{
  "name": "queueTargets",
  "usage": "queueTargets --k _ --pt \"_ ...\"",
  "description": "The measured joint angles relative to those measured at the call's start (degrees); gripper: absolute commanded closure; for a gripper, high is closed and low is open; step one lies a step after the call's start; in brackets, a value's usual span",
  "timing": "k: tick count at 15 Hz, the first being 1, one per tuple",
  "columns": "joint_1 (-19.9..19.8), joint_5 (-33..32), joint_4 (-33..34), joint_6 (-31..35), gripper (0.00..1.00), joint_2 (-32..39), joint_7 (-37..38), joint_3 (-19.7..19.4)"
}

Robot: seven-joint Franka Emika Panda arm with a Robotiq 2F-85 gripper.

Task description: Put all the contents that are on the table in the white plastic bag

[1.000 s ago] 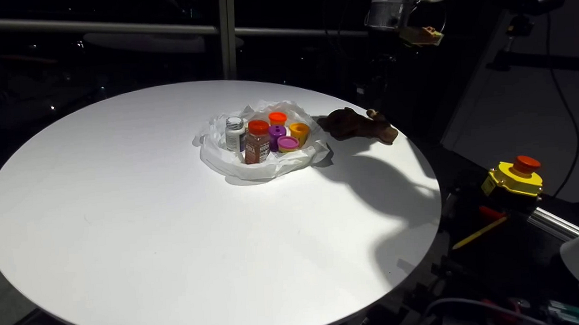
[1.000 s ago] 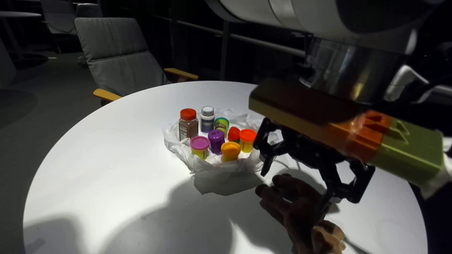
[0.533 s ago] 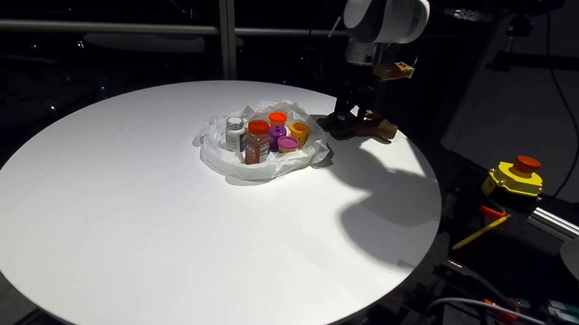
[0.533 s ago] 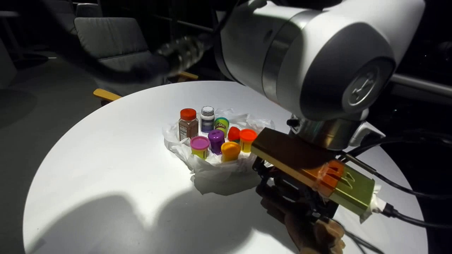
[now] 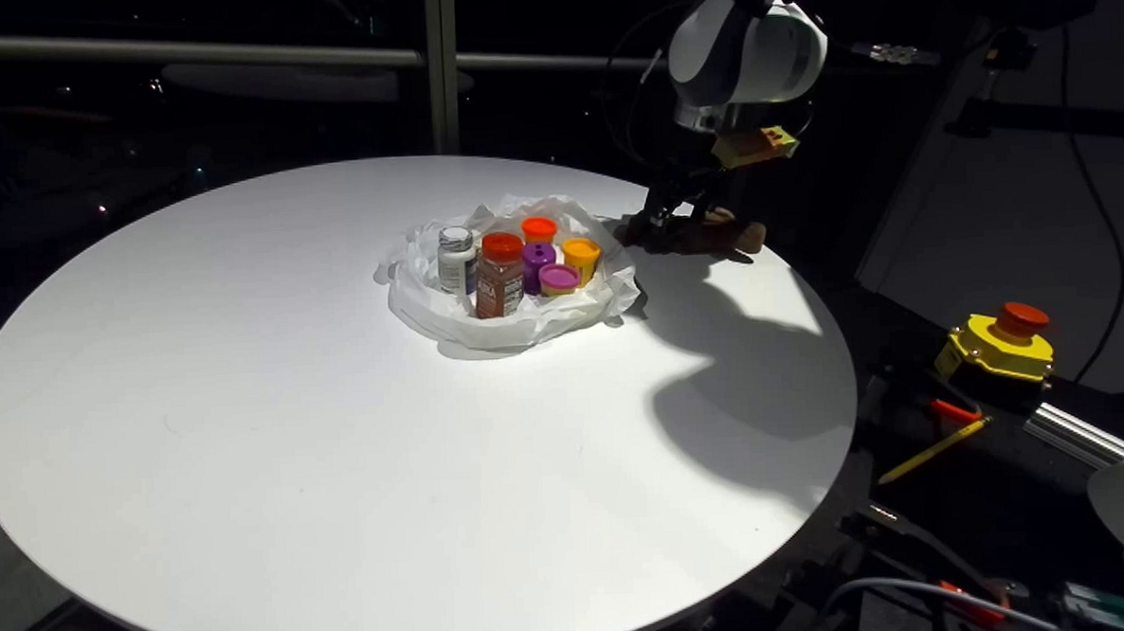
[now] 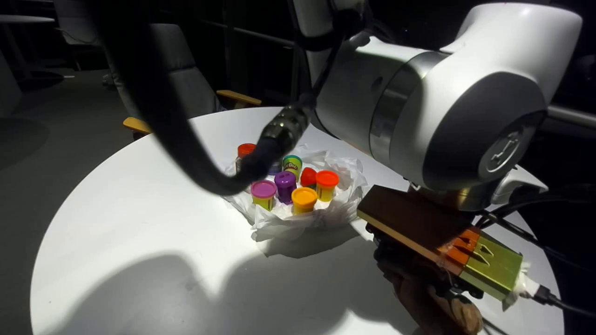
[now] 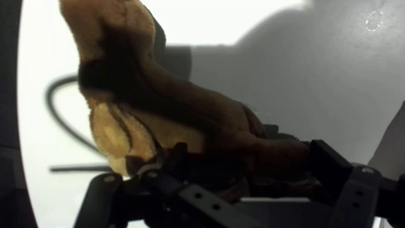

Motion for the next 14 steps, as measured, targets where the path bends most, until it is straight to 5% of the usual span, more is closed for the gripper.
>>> queueTargets --k 1,9,12,14 --pt "0.11 -0.92 0.01 0.23 0.26 0.12 1.03 -0.54" --pt "0.05 -3.03 0.25 0.03 0.85 -0.34 4.25 -2.02" --pt "-0.23 -2.82 -0.04 -0.38 0.90 -2.06 4.61 -2.02" --pt "-0.77 -2.12 -0.46 -0.82 0.84 -4.54 4.57 -1.65"
